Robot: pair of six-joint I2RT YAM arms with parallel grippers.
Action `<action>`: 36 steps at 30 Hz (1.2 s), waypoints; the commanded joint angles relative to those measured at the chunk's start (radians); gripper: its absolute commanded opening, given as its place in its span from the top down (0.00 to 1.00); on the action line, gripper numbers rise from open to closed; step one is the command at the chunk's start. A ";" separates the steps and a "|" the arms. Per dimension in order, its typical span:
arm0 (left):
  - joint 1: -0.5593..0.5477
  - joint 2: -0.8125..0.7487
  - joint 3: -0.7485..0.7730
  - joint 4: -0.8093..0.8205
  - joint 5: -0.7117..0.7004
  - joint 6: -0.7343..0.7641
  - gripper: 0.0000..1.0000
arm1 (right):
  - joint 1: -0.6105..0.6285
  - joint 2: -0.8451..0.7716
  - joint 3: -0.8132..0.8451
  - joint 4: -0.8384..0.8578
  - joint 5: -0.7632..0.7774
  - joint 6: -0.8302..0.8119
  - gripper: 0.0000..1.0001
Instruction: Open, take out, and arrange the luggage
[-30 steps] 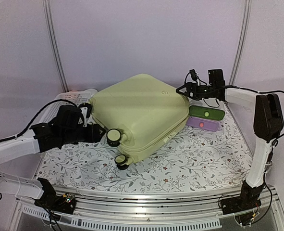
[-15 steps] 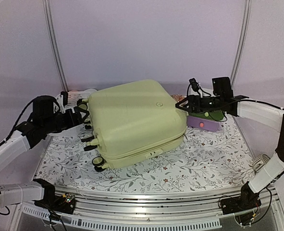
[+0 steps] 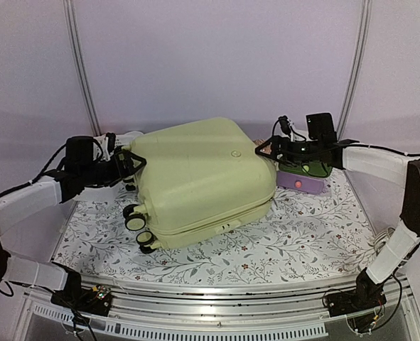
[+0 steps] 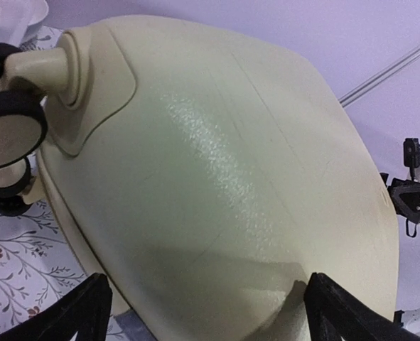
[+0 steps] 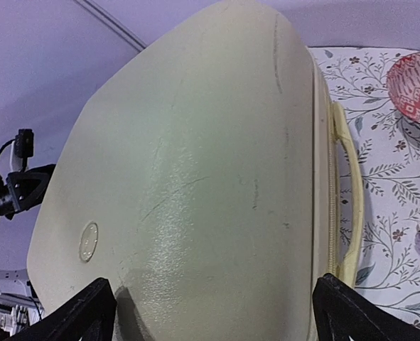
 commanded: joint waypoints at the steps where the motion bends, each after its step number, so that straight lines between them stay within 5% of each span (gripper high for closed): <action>1: 0.009 0.102 0.027 0.091 0.124 0.019 0.04 | 0.027 0.004 0.006 0.076 -0.188 0.026 0.02; 5: 0.001 0.194 0.059 0.209 0.317 0.027 0.08 | 0.037 -0.068 -0.101 0.132 -0.246 0.058 0.03; 11: -0.045 0.392 0.206 0.214 0.365 0.042 0.13 | 0.102 -0.206 -0.238 0.123 -0.212 0.093 0.04; 21: -0.012 0.447 0.422 0.024 0.212 0.149 0.07 | 0.222 -0.341 -0.345 0.044 0.063 0.110 0.06; 24: -0.002 0.384 0.489 -0.163 0.071 0.245 0.02 | 0.244 -0.414 -0.372 -0.069 0.263 0.069 0.06; 29: -0.003 0.169 0.396 -0.278 -0.022 0.315 0.02 | 0.251 -0.588 -0.569 -0.022 0.285 0.006 0.07; 36: -0.108 -0.124 0.210 -0.306 0.063 0.209 0.04 | 0.263 -0.683 -0.841 0.326 0.141 -0.009 0.37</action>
